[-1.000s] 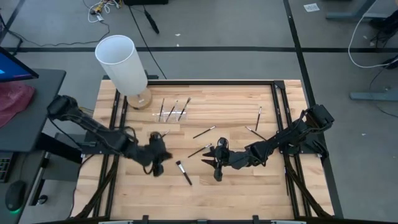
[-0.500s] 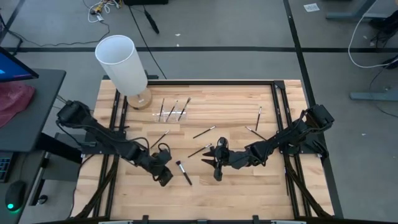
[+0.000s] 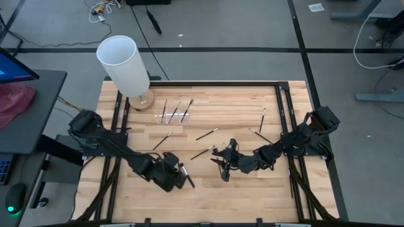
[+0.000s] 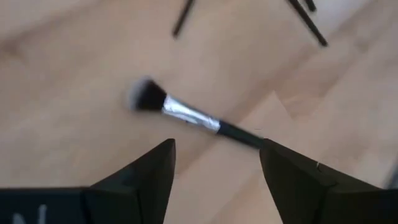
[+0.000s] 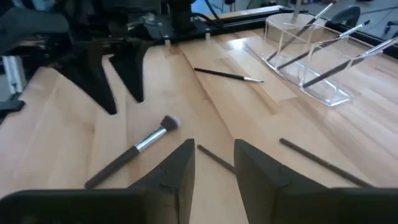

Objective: Put items in baskets/containers
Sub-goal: Put the powder brush into the transparent organizer

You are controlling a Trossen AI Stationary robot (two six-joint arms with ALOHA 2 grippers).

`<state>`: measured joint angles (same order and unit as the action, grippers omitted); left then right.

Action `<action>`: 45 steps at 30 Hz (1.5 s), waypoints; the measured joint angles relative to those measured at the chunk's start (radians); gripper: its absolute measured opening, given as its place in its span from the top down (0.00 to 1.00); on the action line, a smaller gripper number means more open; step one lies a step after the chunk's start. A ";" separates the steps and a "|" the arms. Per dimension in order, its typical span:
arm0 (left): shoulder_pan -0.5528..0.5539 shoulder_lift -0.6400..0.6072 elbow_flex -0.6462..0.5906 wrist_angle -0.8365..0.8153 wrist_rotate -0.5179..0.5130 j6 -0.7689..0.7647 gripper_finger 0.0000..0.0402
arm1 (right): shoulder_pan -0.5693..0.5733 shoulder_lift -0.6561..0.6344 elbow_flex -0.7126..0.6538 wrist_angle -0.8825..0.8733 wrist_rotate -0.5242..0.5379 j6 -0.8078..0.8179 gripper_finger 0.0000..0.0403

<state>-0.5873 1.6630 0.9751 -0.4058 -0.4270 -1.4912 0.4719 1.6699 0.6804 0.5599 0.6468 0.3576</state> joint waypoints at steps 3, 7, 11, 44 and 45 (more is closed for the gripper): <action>0.001 0.080 0.103 -0.108 -0.044 -0.009 0.44 | 0.012 0.000 -0.057 0.122 0.000 -0.001 0.72; 0.008 0.187 0.225 -0.214 -0.046 -0.009 0.45 | 0.021 0.000 -0.121 0.251 0.001 -0.012 0.72; 0.013 0.268 0.305 -0.318 -0.052 -0.026 0.45 | 0.025 0.000 -0.155 0.316 0.001 -0.027 0.72; 0.000 0.381 0.326 -0.366 -0.105 -0.303 0.45 | 0.026 0.000 -0.157 0.341 -0.001 -0.061 0.72; 0.001 0.383 0.327 -0.366 -0.102 -0.303 0.45 | 0.026 0.000 -0.157 0.341 0.000 -0.061 0.72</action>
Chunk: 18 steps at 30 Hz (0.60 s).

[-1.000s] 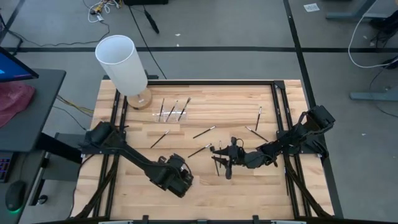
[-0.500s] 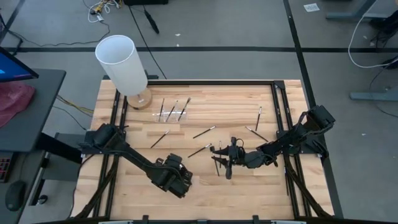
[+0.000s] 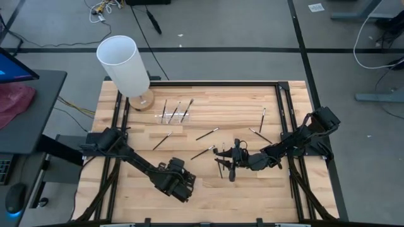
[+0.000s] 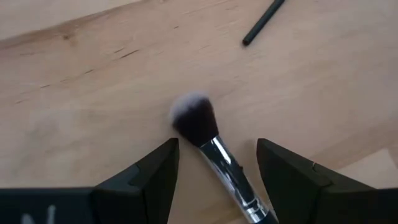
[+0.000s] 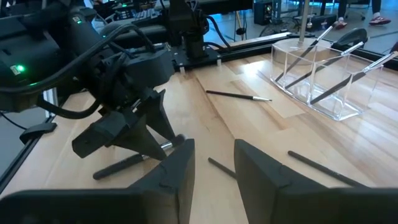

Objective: Put items in baskets/containers
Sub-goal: Put the powder brush into the transparent organizer

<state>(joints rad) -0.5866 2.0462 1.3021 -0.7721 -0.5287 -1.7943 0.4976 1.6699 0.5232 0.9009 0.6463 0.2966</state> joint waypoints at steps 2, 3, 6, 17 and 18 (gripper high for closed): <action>-0.001 0.001 0.000 -0.002 0.000 0.002 0.45 | 0.000 0.000 0.000 0.000 0.000 0.000 0.72; -0.001 0.001 0.000 -0.003 0.007 0.005 0.45 | 0.000 0.000 0.000 0.000 0.000 0.000 0.72; -0.006 0.001 0.000 -0.004 0.037 0.037 0.47 | 0.000 0.000 0.000 0.000 0.000 0.000 0.72; -0.020 0.001 0.000 -0.009 0.122 0.104 0.84 | 0.000 0.000 0.000 0.000 -0.001 0.001 0.72; -0.021 0.001 0.000 -0.009 0.122 0.111 0.88 | 0.000 0.000 0.000 0.000 -0.002 0.002 0.72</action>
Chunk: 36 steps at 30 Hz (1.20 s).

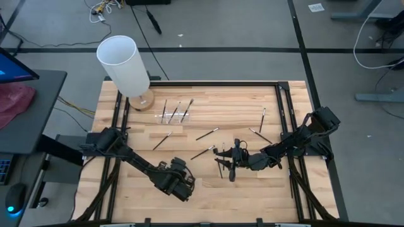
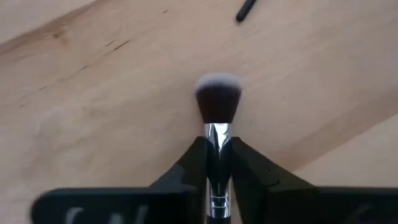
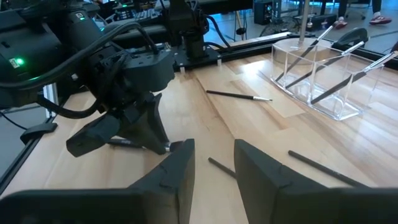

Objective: Put items in baskets/containers
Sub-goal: Put the powder brush into the transparent organizer

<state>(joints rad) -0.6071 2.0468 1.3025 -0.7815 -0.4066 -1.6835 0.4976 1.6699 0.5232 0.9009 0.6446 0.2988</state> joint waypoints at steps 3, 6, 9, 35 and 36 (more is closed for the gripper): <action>0.000 0.001 -0.001 0.000 0.010 0.030 0.89 | 0.001 0.000 0.000 0.000 -0.008 0.004 0.72; 0.000 -0.004 -0.025 0.021 0.018 0.047 0.89 | 0.001 0.000 0.000 0.000 -0.008 0.004 0.72; -0.005 -0.019 -0.054 0.051 0.008 0.067 0.89 | 0.001 0.000 0.000 0.000 -0.009 0.007 0.72; 0.077 -0.358 -0.539 1.322 -0.330 1.162 0.89 | 0.002 0.032 0.025 -0.006 -0.088 0.104 0.65; 0.088 -0.358 -0.548 1.421 -0.290 1.235 0.89 | 0.002 0.043 0.041 -0.005 -0.088 0.097 0.62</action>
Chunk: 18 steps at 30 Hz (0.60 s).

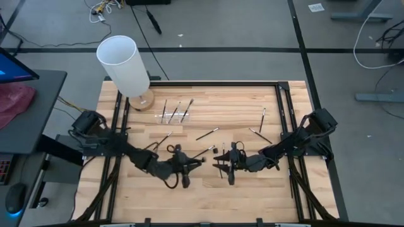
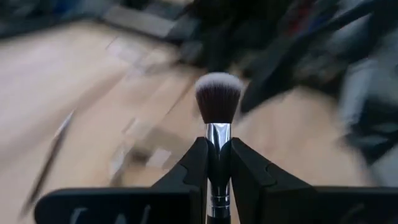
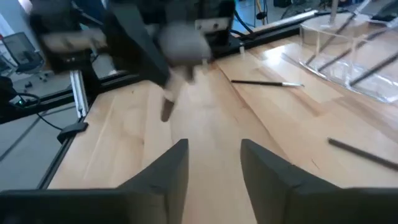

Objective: Put items in baskets/containers
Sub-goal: Put the powder brush into the transparent organizer

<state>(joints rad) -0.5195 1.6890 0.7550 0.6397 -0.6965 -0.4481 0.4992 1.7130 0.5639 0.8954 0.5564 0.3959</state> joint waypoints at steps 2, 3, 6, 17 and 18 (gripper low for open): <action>0.016 0.000 -0.007 0.144 0.058 0.131 0.89 | 0.000 0.031 0.041 0.001 0.000 -0.020 0.58; 0.019 0.000 -0.007 0.210 0.081 0.193 0.89 | 0.000 0.048 0.065 -0.001 -0.005 -0.039 0.56; 0.025 0.000 0.003 0.363 0.142 0.340 0.89 | 0.000 0.106 0.162 0.000 -0.022 -0.136 0.50; -0.032 0.000 0.031 0.434 0.110 0.498 0.89 | 0.003 0.216 0.439 -0.002 -0.023 -0.455 0.53; -0.042 0.000 0.031 0.433 0.088 0.512 0.89 | 0.005 0.213 0.439 -0.006 -0.021 -0.457 0.56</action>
<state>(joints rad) -0.5610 1.6886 0.7860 1.0728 -0.6082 0.0639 0.5045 1.9261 1.0027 0.8896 0.5351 -0.0612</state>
